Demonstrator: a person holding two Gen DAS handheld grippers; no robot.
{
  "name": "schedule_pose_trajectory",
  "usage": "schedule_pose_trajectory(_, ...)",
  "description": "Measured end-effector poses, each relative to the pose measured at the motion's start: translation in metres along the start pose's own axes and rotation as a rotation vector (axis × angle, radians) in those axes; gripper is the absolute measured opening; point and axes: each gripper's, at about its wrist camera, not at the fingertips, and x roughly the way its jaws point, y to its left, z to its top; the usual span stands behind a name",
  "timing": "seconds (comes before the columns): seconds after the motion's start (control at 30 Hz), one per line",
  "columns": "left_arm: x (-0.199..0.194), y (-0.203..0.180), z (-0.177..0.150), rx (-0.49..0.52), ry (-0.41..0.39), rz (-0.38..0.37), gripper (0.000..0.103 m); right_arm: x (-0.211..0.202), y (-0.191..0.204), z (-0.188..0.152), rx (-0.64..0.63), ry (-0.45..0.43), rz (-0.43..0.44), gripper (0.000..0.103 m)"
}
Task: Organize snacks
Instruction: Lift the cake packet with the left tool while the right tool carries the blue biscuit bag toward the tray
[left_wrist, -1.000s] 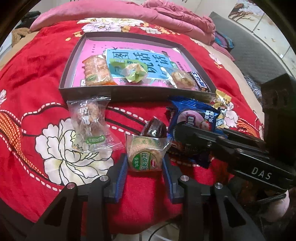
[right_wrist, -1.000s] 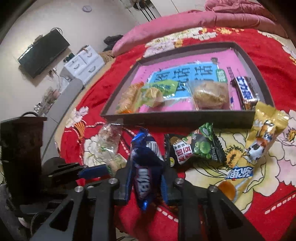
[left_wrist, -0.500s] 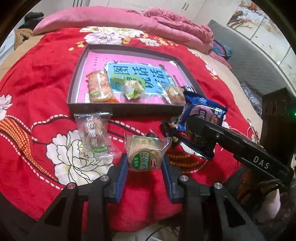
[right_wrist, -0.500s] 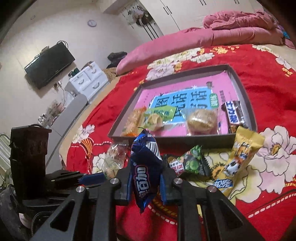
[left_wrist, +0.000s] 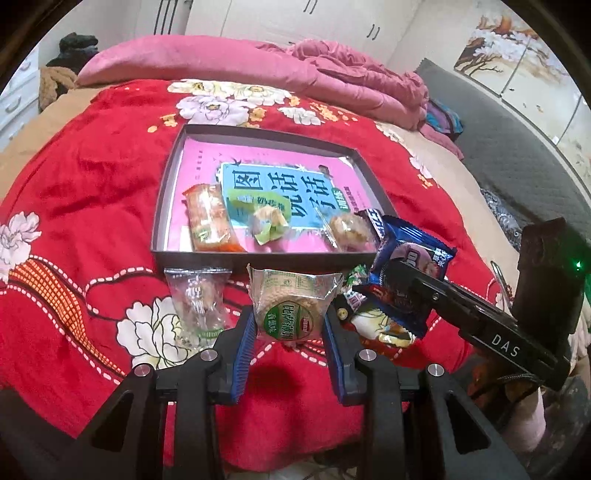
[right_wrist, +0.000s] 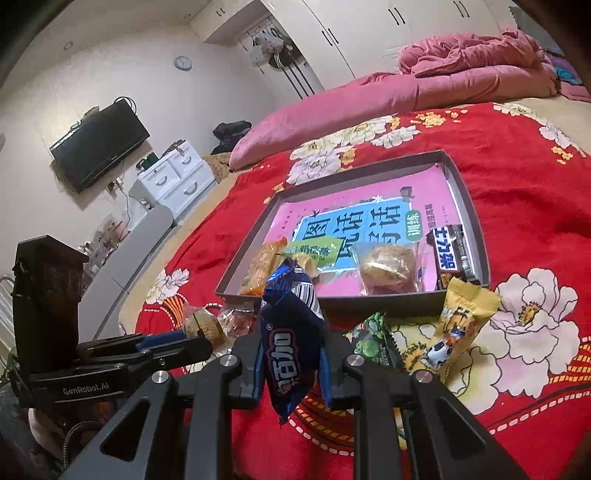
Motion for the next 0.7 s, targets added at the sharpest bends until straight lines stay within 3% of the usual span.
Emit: schedule_pose_trajectory(0.7,0.001,-0.010,0.030,-0.011,-0.048,-0.005,0.036,-0.014,-0.015,0.013,0.037,-0.072,-0.024,0.023)
